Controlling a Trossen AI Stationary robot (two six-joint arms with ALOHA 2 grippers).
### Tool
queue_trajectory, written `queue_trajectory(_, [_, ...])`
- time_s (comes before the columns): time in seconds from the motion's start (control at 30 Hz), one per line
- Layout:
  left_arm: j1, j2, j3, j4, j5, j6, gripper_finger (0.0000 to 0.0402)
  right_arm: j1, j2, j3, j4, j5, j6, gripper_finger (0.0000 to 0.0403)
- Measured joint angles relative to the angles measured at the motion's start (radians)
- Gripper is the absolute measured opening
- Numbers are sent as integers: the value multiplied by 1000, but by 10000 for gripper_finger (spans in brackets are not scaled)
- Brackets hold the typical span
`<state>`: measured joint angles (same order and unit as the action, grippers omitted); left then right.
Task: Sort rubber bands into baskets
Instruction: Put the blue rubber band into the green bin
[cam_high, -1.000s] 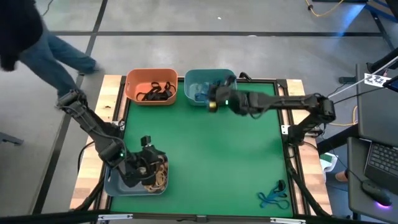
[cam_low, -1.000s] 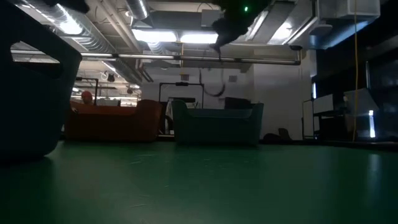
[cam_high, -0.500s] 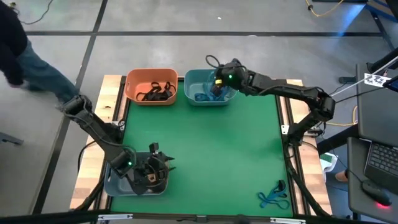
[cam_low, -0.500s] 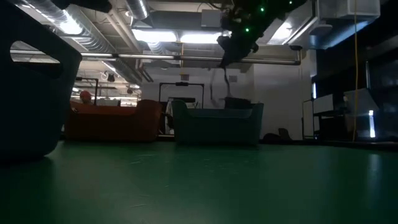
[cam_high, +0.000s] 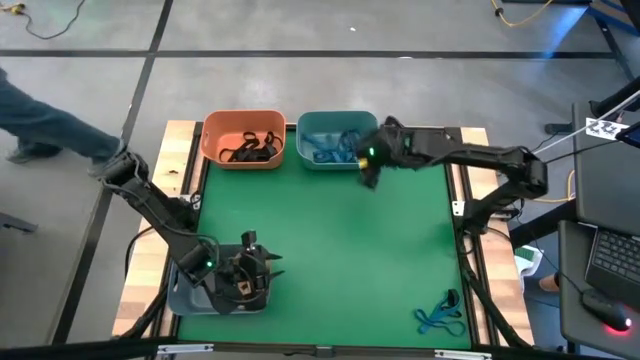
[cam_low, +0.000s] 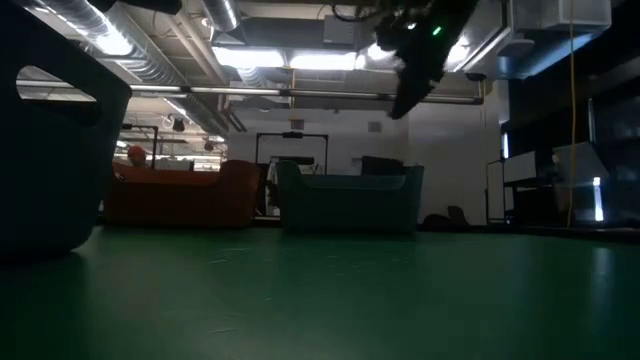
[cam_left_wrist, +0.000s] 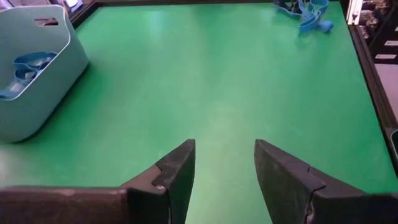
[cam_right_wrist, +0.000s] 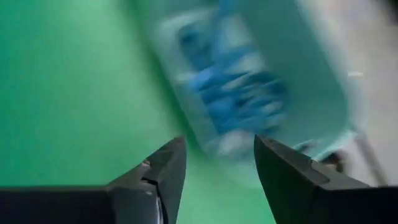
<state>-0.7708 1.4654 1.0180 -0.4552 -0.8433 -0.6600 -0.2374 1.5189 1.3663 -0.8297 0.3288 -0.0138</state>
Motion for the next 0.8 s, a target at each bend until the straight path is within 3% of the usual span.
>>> queue_trajectory(0.17, [0, 0, 0, 1, 0, 5, 161, 187, -35, 0, -198, -161, 108, 179])
queue_trajectory(0.33, [0, 0, 0, 1, 0, 13, 161, 393, -37, -1, -332, -199, 279, 177])
queue_trajectory(0.63, [0, 0, 0, 0, 0, 6, 161, 732, -37, -102, -317, -202, 612, 177])
queue_trajectory(0.8, [0, 0, 0, 0, 1, 7, 161, 880, -37, -199, -253, -262, 844, 177])
